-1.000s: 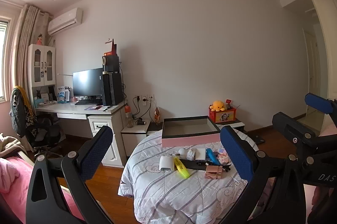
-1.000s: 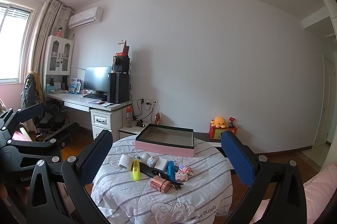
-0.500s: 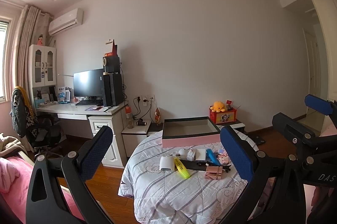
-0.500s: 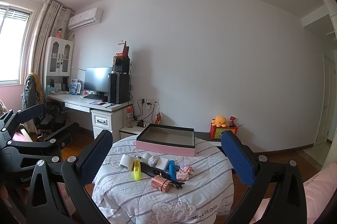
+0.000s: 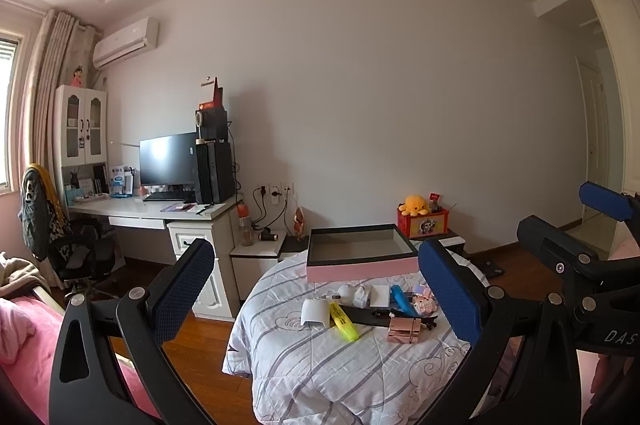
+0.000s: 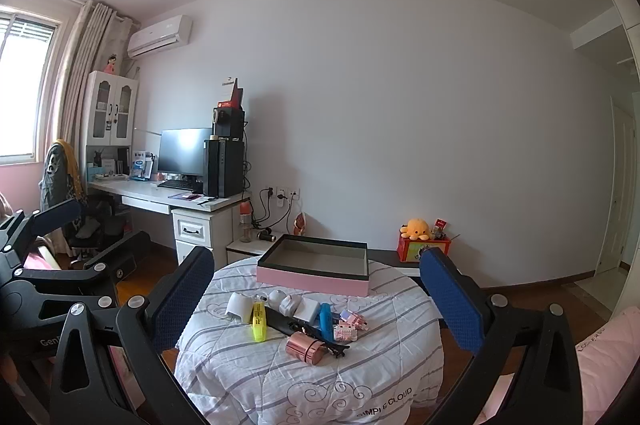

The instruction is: Organize rigid objects

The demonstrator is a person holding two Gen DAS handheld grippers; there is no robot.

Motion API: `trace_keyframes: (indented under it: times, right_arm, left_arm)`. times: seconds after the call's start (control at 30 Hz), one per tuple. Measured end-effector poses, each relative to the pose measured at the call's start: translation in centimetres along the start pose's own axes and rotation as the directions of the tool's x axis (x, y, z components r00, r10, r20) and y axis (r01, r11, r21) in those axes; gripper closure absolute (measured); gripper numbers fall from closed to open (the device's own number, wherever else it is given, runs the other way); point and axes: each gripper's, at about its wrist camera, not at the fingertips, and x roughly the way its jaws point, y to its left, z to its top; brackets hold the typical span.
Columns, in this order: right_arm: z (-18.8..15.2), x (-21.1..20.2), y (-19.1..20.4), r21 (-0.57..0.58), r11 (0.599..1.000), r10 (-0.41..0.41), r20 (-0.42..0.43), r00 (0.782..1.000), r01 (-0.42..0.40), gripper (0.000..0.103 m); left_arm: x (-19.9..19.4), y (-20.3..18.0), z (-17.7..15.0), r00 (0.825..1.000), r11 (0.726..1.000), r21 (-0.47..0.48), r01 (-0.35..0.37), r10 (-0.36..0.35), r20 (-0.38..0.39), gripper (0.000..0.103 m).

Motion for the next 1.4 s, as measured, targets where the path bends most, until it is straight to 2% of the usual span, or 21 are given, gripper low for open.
trace_keyframes:
  times: [0.93, 1.23, 1.4]
  right_arm:
    - [-0.3, 0.3, -0.5, 0.021, 1.000, -0.009, -0.012, 1.000, 0.009, 0.000]
    - [-0.5, 1.7, -1.2, 0.027, 1.000, -0.014, -0.030, 0.999, 0.015, 0.000]
    - [-0.5, 2.8, -1.7, 0.031, 0.999, -0.016, -0.034, 0.999, 0.017, 0.000]
  left_arm:
    - [-0.3, -0.2, 0.0, 1.000, 1.000, 0.003, -0.001, 0.001, 0.008, 0.000]
    - [0.3, -0.3, 0.0, 1.000, 1.000, 0.012, 0.002, -0.002, 0.009, 0.000]
    - [1.9, -0.6, 0.2, 1.000, 0.999, 0.024, 0.027, -0.027, 0.006, 0.000]
